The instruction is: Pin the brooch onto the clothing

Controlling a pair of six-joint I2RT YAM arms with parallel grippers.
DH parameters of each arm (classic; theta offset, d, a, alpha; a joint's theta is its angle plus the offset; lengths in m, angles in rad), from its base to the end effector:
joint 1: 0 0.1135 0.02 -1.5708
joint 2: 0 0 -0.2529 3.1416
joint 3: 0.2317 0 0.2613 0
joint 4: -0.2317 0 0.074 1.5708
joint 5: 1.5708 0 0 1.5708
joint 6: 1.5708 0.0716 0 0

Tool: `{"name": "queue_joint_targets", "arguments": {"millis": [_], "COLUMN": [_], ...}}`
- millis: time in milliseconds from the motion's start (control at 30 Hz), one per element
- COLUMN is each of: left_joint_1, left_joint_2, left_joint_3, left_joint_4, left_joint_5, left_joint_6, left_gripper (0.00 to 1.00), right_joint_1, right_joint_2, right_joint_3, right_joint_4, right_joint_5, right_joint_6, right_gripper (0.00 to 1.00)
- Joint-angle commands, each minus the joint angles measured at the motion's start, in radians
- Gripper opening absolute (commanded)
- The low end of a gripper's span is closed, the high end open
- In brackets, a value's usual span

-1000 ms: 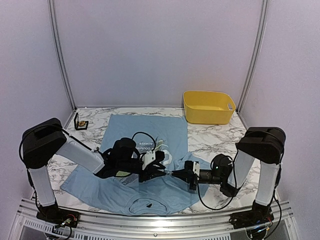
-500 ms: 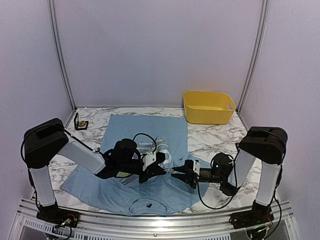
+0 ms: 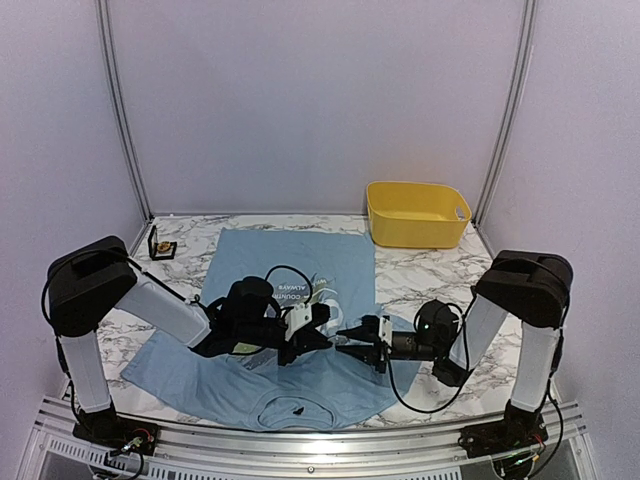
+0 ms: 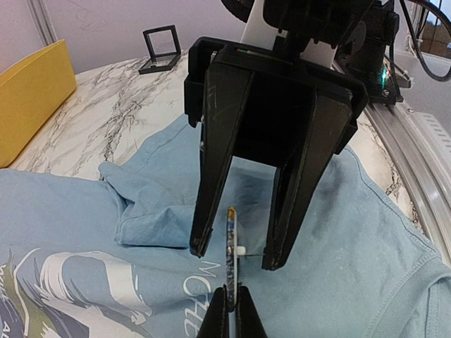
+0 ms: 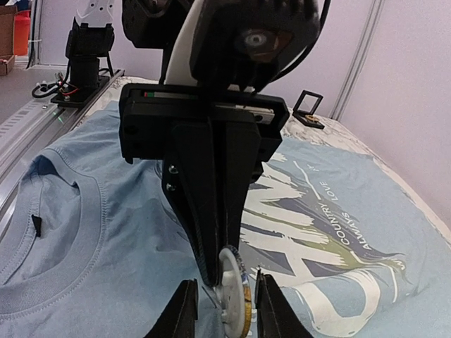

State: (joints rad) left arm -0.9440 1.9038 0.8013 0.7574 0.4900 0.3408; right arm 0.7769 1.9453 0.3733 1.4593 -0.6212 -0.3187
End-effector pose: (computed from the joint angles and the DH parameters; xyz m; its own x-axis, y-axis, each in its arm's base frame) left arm 0.2074 -0.3438 0.1062 0.1387 0.3113 -0.9401 0.9847 0.0581 0.1645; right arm 0.1873 0.2426 0.0796 0.2317 -0.1295 -0.9641 -0.9581 0.1410 -0.2492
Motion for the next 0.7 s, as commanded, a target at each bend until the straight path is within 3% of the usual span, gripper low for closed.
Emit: {"name": "queue_joint_targets", "arguments": {"millis": [0, 167, 433, 667], "left_joint_1": [0.001, 0.001, 0.001, -0.005], "left_joint_2": [-0.014, -0.017, -0.023, -0.033], "left_joint_3": [0.023, 0.024, 0.022, 0.019], "left_joint_4": [0.008, 0.008, 0.005, 0.001], "left_joint_5": [0.021, 0.024, 0.024, 0.014], "left_joint_6": [0.004, 0.012, 0.017, 0.029], "left_gripper": [0.00, 0.00, 0.00, 0.00], "right_joint_1": [0.003, 0.001, 0.000, 0.000], "right_joint_2": [0.024, 0.024, 0.020, 0.011], "right_joint_3": [0.009, 0.011, 0.018, 0.040], "right_joint_4": [-0.016, -0.055, -0.055, -0.115], "right_joint_5": [-0.006, -0.018, -0.015, -0.013], "right_joint_6": [-0.010, -0.024, -0.018, -0.011], "right_gripper": [0.27, 0.31, 0.12, 0.07]}}
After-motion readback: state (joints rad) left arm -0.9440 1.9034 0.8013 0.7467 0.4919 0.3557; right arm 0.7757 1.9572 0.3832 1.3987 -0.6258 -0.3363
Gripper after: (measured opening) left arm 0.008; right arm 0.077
